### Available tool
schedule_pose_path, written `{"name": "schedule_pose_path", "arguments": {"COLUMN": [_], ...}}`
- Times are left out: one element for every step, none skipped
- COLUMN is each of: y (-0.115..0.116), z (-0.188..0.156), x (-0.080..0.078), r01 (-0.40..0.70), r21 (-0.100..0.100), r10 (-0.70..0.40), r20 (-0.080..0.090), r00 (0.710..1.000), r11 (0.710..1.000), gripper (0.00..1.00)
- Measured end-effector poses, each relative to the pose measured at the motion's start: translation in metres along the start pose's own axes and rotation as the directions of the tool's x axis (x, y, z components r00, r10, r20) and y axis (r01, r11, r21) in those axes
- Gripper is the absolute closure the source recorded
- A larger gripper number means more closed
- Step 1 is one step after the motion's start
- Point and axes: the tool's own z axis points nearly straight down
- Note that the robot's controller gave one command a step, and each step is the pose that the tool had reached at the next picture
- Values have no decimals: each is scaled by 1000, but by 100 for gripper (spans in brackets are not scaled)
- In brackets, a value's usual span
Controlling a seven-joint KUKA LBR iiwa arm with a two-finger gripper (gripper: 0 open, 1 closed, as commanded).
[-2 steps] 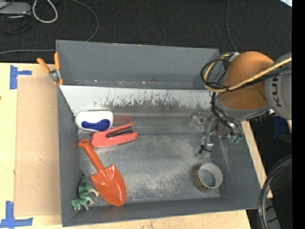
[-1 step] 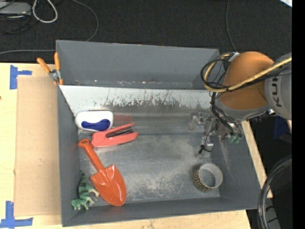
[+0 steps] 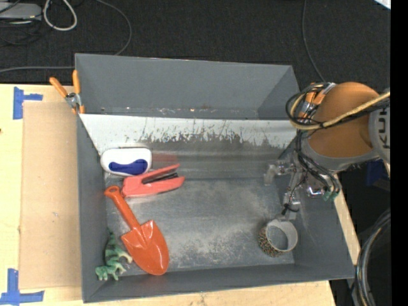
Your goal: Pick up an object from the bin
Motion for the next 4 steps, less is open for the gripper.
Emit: {"name": "schedule_pose_path", "arguments": {"y": [-5,-9,-24,-23], "z": [1,26,66,66], "x": [4,12,7,7], "r01": [48,-117,16,17], "r21": [-1,-2,-4,-5], "r10": [-48,117,-16,-17], "r20": [4,-3,1,2], "r00": [999,993,1000,1000], "r11": [999,993,1000,1000], "gripper": [0,0,100,100]}}
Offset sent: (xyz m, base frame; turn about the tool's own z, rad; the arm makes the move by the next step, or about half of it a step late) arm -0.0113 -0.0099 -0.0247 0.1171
